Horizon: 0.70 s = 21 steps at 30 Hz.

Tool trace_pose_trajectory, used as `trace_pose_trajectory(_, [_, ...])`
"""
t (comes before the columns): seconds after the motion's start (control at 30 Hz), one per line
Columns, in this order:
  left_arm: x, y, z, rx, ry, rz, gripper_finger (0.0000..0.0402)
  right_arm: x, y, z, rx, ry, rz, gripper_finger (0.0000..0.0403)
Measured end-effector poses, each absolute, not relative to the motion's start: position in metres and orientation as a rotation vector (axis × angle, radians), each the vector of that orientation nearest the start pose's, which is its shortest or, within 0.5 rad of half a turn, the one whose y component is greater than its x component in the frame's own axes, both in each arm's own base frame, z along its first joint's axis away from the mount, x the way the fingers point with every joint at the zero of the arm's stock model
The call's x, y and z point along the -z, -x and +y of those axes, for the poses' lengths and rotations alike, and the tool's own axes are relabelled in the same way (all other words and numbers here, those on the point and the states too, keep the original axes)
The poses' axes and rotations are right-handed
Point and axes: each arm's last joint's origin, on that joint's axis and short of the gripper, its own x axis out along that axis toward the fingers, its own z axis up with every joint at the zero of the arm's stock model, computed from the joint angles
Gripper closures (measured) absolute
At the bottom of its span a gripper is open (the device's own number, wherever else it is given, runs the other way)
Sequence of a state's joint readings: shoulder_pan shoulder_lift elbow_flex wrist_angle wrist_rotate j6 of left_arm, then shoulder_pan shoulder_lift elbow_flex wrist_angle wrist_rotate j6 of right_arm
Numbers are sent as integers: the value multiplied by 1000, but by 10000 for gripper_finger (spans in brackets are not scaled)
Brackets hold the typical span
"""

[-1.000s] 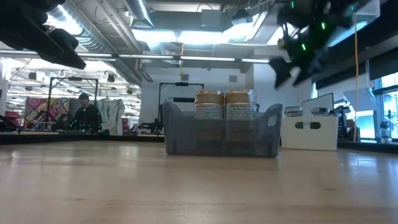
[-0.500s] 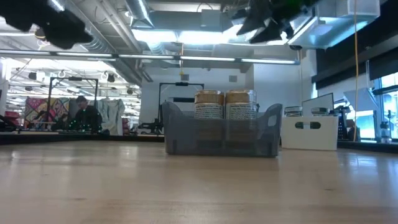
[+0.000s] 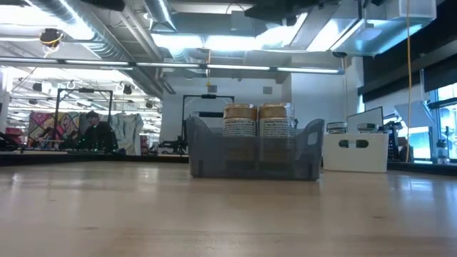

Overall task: Sort spices by type
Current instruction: Put the green seasoning bottle into the white bin

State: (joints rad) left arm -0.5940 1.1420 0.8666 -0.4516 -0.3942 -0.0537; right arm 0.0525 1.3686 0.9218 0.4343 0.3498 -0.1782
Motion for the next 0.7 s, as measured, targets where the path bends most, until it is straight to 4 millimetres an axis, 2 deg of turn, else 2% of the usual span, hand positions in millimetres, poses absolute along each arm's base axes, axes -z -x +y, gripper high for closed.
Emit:
trace_pose_trajectory(0.1, [-285, -206, -130, 152, -289, 792, 132, -308, -312, 6, 305, 217, 25, 63])
trace_pose_trajectory(0.2, [-292, -209, -138, 162, -242, 943, 132, -317, -311, 4, 329, 222, -57, 63])
trace_pose_trajectory(0.37, [-296, -208, -148, 194, 66, 1192, 132, -324, -310, 4, 337, 234, -119, 63])
trace_pose_trajectory(0.53, [-295, -189, -168, 189, 376, 1383, 132, -316, -311, 3, 354, 280, -25, 63])
trace_pose_trajectory(0.7, [-294, -165, -193, 120, 513, 1466, 132, -315, -310, 1, 417, 298, -5, 63])
